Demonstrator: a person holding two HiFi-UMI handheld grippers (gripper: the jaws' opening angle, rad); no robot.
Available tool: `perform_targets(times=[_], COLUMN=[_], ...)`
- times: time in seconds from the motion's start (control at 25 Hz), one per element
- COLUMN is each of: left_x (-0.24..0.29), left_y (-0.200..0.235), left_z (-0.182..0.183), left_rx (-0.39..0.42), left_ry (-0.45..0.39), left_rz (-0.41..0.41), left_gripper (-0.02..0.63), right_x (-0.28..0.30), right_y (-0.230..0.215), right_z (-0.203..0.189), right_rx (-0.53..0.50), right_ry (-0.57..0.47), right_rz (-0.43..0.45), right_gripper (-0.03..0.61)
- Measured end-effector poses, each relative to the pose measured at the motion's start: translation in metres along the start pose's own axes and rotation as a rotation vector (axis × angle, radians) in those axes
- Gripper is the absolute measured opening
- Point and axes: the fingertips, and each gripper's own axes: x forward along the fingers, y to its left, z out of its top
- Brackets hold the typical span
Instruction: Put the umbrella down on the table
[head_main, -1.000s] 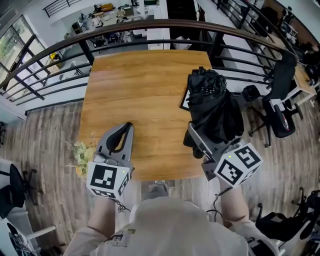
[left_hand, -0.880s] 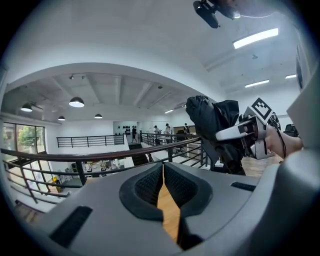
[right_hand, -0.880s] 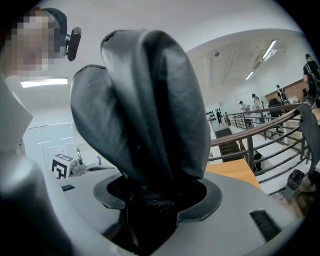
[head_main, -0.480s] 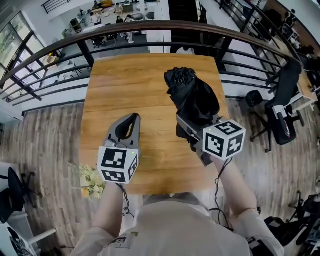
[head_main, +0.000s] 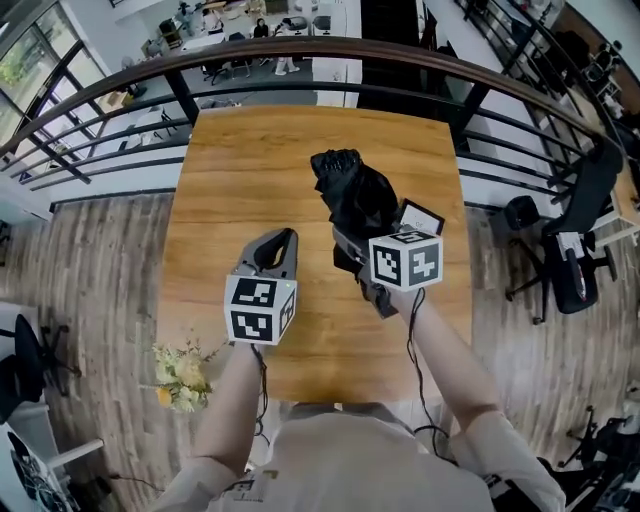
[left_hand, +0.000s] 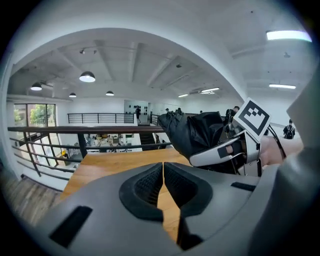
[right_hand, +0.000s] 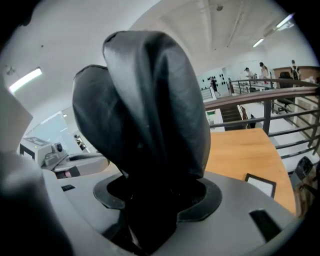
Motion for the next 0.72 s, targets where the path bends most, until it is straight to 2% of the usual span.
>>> perform_targets(times=[0.12,0.28,0.52,0.72], left_x=[0.017,0.040,0.057,0.064], left_y=[0.008,0.008,0.013,0.019], left_z=[-0.024,-0.050,-0.093,-0.118], left_rx=[-0.073,-0.116,-0.194,-0.234], left_ry=[0.044,0.093,0.162,0.180], left_rz=[0.013,0.024,0.052,0.067], left_gripper=[0.023,0.023,0.023,0.023], right_x=[0.029,0.069,0.111,0.135], right_y=[-0.011,-0.032,-0.052,-0.066], right_z=[-0.011,-0.039,-0.093,-0.136], right_rx=[0.033,0.075,0.037,0.063], right_ry=[0.055,0.152,0.295,0.374], right_rz=[0.021,0.016,-0.013,-0.028], right_gripper=[0.275,0.275,0.275,0.274])
